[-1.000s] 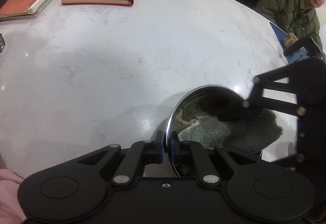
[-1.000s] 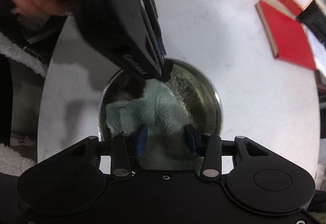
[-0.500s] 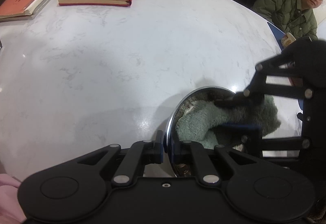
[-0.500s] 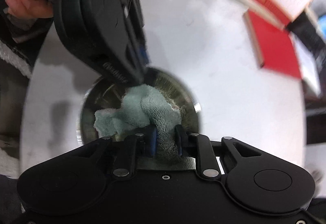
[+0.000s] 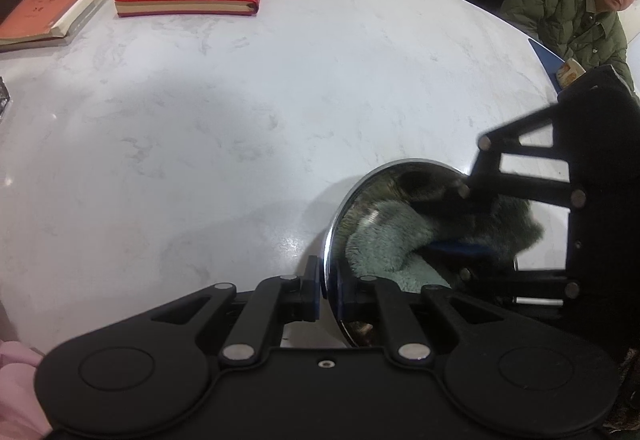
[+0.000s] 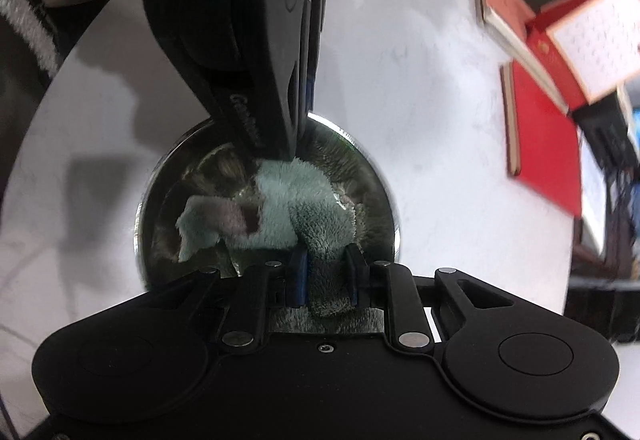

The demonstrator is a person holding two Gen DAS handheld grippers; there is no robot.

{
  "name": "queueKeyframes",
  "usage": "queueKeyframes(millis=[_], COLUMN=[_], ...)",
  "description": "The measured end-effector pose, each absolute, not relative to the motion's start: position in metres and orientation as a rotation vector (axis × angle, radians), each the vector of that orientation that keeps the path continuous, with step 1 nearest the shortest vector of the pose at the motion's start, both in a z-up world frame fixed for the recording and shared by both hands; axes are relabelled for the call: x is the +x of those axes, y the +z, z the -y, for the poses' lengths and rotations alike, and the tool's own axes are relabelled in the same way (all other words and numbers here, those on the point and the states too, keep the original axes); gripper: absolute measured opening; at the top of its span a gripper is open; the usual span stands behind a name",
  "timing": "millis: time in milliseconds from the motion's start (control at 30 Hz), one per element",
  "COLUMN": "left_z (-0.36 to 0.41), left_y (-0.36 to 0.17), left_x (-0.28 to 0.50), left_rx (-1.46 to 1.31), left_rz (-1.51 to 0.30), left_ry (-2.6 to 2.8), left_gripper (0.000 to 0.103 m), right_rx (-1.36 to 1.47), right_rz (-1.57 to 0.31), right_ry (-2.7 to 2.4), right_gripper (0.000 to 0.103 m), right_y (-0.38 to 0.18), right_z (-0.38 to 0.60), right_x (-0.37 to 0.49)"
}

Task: Clean bowl
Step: 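Regrasp the green towel with the right tool and wipe the bowl wall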

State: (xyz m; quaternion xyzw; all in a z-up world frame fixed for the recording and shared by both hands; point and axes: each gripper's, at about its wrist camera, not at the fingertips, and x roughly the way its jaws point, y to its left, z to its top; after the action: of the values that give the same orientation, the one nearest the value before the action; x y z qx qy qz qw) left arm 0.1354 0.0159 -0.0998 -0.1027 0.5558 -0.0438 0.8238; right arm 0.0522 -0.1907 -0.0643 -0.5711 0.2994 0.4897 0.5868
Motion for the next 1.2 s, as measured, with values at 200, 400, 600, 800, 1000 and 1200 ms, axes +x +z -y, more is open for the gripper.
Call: queueKeyframes(millis=[200,400,600,800,1000,1200], left_z=[-0.014,-0.015,-0.017,-0.015,-0.014,-0.014], left_y=[-0.100,-0.100,-0.100,-0.100,-0.101,-0.101], left_x=[0.135,0.136,0.136,0.136,0.135,0.136], left_rx=[-0.232,-0.234,-0.219,-0.193,-0.195,-0.209], left_rz=[-1.175,-1.178,-1.185,-1.194,-1.183,-1.174], left_ry=[-0.092,-0.104,-0.119,-0.138,-0.123,-0.113], left_gripper=[0.007,0.007,0.007,0.007,0.007,0.006], right_rx=[-1.002,-0.849,-1.215,-1.526,-1.559,-1.275], right_rz=[-1.005,-1.090,-0.759,-0.506,-0.528,-0.860], right_ry=[1.104,1.144,1.101,1.089,1.097,1.070], right_gripper=[0.019,0.019,0.019,0.019,0.019,0.019], right_y=[-0.061,-0.060,-0.053,-0.075,-0.086,-0.077], right_z=[0.187,0.186,0.174,0.158,0.147,0.138], right_x=[0.076,0.087,0.063,0.052,0.068,0.098])
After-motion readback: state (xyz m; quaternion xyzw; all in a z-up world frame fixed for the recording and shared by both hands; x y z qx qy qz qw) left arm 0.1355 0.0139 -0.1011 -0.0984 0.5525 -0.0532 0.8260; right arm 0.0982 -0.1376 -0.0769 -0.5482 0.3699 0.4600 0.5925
